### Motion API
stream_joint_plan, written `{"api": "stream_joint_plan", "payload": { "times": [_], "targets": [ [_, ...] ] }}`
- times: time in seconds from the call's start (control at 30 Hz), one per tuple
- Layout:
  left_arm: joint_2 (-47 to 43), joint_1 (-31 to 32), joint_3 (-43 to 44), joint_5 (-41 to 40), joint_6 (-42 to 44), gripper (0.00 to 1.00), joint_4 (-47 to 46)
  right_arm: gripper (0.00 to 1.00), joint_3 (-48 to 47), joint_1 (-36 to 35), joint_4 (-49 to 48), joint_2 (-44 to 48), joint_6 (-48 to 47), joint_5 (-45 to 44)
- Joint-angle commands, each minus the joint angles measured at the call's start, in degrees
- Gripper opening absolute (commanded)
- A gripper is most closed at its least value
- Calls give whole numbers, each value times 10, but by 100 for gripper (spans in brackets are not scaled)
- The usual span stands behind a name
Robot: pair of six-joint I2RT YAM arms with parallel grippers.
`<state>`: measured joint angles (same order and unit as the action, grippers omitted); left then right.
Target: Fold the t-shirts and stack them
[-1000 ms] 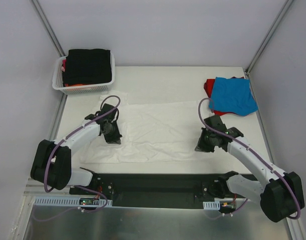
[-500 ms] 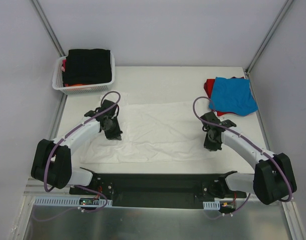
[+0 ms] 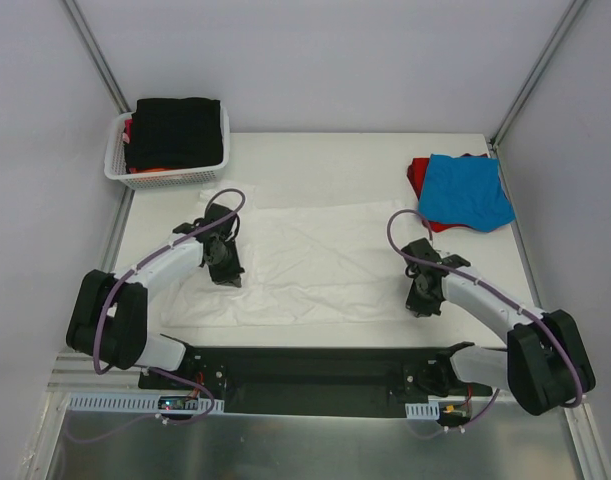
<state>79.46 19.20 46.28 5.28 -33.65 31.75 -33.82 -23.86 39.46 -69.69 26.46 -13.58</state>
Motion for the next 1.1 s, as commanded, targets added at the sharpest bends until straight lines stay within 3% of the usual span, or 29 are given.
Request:
{"api": "stream_joint_plan", "payload": {
  "times": [0.0, 0.43, 0.57, 0.8, 1.07],
  "targets": [
    [19, 7, -11, -6, 10, 0, -6, 1, 27, 1, -18, 10, 31, 24],
    [48, 7, 10, 3, 17, 0, -12, 1, 29, -19, 129, 131, 92, 29],
    [55, 7, 15, 4, 19, 0, -13, 1, -18, -22, 177, 136, 92, 8],
    [44, 15, 29, -1, 12, 0, -15, 1, -60, -27, 40, 89, -12, 8],
    [43, 23, 15, -4, 10, 0, -23, 1, -85, -74, -83, -79, -22, 32]
  ]
}}
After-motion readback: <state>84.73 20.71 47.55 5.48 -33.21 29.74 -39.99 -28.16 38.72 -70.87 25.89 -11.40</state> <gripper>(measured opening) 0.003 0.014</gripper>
